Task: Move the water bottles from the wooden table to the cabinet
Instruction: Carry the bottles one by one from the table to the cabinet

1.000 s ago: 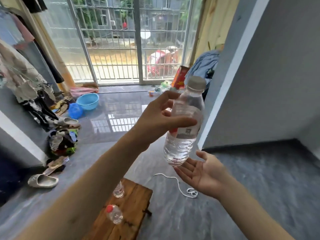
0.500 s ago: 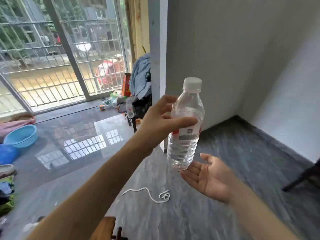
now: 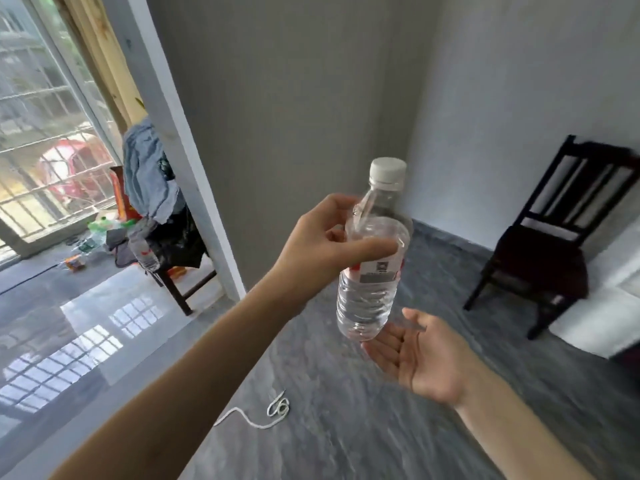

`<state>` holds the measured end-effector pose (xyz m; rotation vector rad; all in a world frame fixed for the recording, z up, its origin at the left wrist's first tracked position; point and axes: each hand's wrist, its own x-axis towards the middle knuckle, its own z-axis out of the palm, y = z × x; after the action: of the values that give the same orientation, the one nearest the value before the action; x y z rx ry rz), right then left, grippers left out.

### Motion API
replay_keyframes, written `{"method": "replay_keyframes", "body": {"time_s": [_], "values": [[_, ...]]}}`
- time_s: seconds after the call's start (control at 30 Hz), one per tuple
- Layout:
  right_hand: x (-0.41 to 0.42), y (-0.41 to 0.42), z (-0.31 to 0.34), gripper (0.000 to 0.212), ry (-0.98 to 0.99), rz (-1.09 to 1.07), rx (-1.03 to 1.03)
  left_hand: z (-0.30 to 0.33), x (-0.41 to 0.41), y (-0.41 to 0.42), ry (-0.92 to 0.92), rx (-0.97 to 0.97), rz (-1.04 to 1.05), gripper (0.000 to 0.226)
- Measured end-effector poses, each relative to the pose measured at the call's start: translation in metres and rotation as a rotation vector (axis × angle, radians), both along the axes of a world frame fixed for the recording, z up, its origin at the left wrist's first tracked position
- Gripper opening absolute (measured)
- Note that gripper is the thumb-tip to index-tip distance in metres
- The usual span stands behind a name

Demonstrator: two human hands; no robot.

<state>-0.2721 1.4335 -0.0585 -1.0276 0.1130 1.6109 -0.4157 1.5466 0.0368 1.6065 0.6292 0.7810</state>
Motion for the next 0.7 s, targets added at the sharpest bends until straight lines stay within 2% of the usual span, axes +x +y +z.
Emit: {"method": "replay_keyframes", "body": {"time_s": [0.1,0.27,0.37,0.5,0.7], "values": [[0.014,-0.008,0.003,0.064,-0.004,-0.1,0.008,0.0,0.025,0.009,-0.006,-0.013,-0.113,0.066],[0.027,-0.026,0.012,0.064,0.018,-0.272,0.023,0.002,0.067,0.02,-0.017,-0.024,-0.311,0.051],[0.033,-0.042,0.017,0.064,0.013,-0.36,0.008,0.002,0.089,0.019,-0.012,-0.021,-0.446,0.055],[0.038,-0.071,0.018,0.063,0.009,-0.497,-0.017,0.001,0.122,-0.001,-0.001,0.002,-0.626,0.048],[0.044,-0.135,0.017,0.064,0.05,-0.73,0.005,0.003,0.171,-0.057,0.002,0.03,-0.815,0.06]]}}
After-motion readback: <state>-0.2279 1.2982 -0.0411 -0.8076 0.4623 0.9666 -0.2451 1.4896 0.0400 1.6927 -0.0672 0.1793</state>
